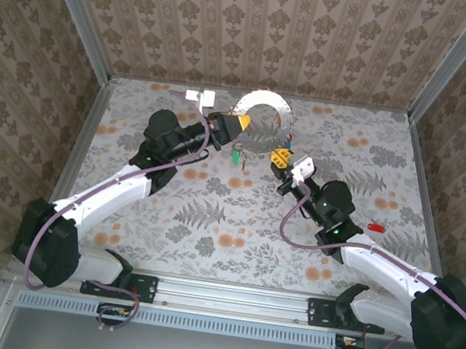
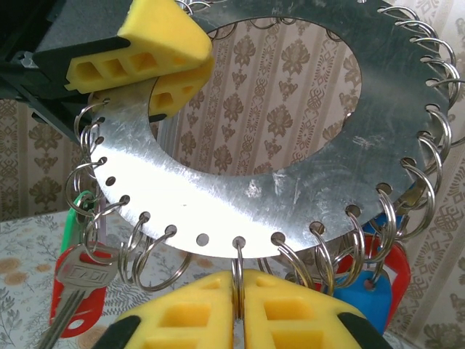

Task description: Put the keys on the keyring

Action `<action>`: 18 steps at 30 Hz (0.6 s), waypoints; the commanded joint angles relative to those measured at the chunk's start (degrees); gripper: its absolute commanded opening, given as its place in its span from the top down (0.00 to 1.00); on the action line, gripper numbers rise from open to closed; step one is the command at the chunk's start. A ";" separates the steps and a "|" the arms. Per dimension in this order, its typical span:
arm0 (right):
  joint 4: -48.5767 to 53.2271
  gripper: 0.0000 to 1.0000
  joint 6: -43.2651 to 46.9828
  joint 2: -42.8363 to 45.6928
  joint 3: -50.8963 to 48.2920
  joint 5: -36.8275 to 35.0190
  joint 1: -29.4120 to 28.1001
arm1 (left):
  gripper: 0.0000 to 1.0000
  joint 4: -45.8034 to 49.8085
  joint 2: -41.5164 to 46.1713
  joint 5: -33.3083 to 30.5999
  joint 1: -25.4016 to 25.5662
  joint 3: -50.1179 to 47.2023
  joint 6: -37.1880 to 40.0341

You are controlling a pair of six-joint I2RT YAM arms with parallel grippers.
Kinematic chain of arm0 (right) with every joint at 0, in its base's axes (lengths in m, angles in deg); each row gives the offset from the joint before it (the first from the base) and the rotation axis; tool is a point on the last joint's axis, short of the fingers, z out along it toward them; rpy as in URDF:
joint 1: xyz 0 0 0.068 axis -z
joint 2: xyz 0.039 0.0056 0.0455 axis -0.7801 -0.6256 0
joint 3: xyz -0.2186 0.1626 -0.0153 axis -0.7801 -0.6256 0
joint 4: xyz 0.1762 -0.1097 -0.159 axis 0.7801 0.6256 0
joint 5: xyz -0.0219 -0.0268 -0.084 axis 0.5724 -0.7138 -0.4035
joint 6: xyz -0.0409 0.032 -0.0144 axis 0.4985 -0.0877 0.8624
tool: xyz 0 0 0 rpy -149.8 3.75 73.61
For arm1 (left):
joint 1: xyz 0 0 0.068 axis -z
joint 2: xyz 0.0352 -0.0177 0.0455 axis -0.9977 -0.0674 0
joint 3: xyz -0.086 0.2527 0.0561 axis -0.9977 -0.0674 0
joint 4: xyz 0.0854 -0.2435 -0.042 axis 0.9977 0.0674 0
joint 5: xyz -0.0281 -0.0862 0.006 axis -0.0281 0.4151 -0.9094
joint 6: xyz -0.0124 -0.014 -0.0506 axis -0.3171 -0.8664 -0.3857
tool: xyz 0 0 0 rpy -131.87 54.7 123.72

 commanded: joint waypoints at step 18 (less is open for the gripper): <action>6.60 1.00 -1.01 1.98 2.78 -0.08 -0.15 | 0.99 -3.35 1.77 -17.92 0.32 -9.47 -16.92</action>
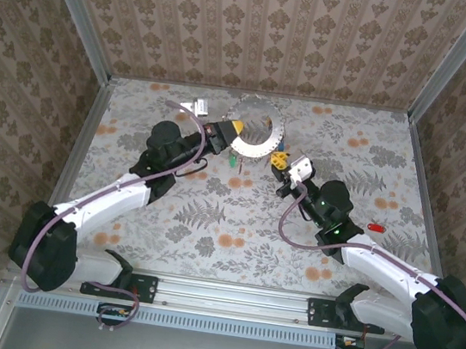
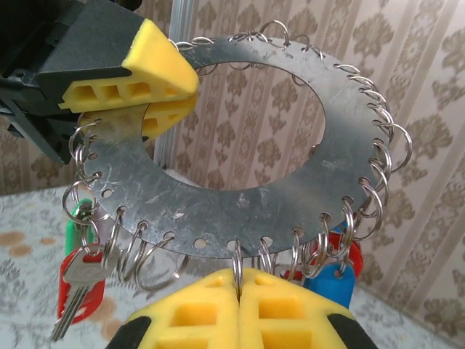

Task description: Put the keys on the keyring

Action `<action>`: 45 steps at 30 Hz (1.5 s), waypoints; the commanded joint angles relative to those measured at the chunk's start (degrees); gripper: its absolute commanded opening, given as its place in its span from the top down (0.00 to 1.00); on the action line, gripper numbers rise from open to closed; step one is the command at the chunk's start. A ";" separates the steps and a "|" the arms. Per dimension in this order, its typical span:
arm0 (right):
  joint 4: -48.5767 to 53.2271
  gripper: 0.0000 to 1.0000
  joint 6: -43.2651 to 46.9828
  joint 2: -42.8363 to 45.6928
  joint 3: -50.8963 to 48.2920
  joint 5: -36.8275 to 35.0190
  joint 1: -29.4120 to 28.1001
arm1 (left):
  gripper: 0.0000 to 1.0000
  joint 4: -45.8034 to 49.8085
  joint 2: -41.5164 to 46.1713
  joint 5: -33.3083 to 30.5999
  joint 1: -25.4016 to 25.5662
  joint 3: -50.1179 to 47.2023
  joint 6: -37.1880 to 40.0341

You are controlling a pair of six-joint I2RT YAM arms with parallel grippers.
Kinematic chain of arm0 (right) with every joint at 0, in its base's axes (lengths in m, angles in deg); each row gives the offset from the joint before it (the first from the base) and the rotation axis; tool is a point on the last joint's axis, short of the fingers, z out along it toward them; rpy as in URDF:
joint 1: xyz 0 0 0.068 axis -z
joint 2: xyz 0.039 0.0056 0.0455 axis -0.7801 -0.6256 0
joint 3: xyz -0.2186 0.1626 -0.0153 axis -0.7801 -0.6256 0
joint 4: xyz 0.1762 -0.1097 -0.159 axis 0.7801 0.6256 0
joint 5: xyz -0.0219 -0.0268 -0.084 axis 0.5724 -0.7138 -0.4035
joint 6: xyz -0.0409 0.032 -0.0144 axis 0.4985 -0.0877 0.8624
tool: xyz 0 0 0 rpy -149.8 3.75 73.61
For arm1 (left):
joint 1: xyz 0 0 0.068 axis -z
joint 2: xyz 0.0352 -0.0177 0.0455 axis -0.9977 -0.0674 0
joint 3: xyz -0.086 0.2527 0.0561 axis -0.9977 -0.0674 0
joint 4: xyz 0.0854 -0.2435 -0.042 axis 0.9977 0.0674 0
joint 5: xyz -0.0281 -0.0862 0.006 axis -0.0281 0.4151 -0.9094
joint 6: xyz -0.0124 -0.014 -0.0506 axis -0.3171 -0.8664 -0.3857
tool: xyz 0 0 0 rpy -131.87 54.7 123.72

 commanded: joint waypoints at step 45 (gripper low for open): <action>46.74 1.00 13.97 -3.83 16.67 28.65 12.71 | 0.45 -7.66 -2.48 -9.16 4.21 -21.13 -9.12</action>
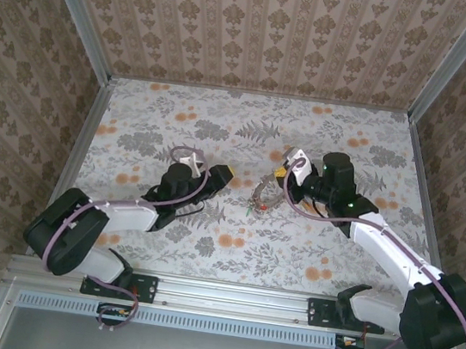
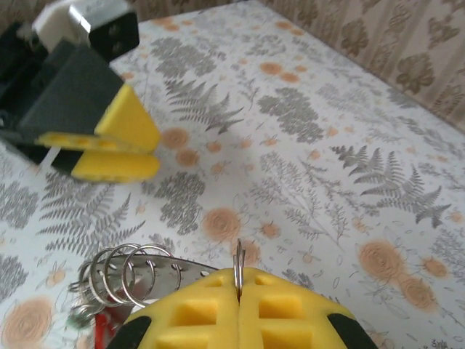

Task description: Put the keys on the keyring

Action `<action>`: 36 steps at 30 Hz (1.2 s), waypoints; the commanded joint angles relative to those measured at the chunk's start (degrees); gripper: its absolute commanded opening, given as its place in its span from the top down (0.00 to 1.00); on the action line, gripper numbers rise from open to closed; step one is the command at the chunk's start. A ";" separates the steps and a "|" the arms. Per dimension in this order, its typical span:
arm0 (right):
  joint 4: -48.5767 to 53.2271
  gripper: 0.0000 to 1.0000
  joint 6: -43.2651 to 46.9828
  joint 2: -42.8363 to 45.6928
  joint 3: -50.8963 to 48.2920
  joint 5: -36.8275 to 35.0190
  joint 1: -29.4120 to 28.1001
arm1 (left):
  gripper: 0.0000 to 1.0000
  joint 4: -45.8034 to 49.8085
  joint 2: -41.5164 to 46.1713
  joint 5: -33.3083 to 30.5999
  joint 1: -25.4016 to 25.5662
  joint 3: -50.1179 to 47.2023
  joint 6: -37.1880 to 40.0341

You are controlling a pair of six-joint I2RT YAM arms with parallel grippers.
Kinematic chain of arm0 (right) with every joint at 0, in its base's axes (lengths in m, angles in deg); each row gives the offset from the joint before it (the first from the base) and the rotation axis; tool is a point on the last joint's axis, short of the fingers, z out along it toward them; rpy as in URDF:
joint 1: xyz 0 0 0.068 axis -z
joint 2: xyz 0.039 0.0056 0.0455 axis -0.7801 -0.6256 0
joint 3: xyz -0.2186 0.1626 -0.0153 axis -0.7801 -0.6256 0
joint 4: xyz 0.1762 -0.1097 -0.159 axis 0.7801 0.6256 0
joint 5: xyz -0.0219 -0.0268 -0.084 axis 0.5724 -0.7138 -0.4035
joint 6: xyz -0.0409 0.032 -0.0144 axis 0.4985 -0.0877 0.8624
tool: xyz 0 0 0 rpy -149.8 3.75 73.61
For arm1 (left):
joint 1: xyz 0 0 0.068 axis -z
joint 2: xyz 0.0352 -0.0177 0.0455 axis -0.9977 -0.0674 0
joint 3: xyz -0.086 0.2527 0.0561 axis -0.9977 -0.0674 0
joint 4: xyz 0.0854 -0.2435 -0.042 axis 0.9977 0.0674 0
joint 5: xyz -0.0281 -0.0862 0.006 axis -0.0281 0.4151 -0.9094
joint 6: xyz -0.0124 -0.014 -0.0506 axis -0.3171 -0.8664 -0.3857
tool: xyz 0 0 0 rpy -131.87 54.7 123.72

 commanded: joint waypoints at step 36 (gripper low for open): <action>-4.75 1.00 10.50 -7.14 0.12 25.92 -1.00 | 0.68 4.00 -2.02 47.26 -6.88 11.24 78.85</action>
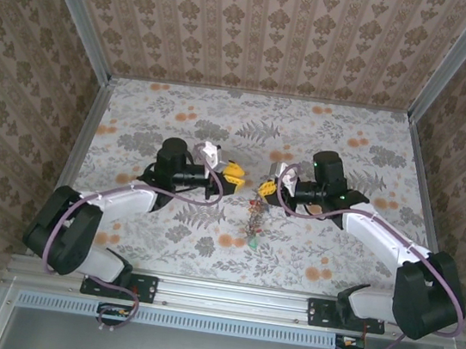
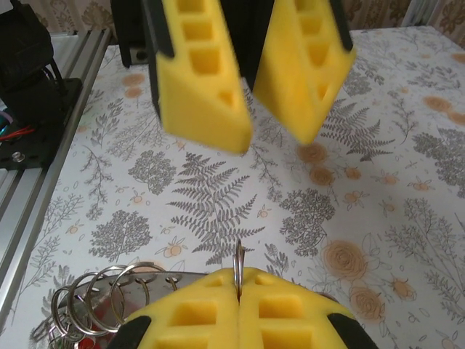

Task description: Put the keys on the keyring

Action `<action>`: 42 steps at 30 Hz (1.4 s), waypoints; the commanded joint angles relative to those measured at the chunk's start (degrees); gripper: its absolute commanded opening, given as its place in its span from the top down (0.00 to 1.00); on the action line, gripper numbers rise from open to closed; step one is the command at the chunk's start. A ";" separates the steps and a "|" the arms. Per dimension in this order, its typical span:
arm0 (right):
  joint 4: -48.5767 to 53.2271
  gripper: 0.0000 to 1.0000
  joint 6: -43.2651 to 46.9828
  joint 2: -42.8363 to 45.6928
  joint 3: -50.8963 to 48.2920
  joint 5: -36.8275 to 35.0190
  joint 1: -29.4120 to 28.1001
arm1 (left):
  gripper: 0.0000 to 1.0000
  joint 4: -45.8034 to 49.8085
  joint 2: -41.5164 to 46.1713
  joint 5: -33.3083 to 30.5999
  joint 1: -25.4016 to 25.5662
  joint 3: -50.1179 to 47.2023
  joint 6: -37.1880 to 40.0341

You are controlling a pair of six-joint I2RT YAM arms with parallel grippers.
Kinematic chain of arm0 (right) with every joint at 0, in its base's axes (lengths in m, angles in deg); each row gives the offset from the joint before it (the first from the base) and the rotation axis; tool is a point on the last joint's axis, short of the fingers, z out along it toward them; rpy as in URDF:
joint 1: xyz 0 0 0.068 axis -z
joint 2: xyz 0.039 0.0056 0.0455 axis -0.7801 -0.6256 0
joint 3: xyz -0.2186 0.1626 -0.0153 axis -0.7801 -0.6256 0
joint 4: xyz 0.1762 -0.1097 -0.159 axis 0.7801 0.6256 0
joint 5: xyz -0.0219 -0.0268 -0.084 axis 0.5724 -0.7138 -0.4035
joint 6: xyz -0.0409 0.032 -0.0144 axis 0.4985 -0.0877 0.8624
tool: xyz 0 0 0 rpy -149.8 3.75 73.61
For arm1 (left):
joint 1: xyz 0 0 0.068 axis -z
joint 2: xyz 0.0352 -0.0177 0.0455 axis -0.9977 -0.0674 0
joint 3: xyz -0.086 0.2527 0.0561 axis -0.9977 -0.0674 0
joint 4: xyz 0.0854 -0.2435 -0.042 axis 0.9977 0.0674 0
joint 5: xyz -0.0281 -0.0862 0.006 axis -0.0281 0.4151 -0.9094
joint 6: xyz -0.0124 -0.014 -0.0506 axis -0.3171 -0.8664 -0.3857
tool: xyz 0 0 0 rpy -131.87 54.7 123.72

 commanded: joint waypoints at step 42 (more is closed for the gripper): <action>-5.92 0.98 -0.73 -1.40 -0.94 7.15 -0.83 | 0.84 6.97 -5.59 1.92 5.25 4.58 18.80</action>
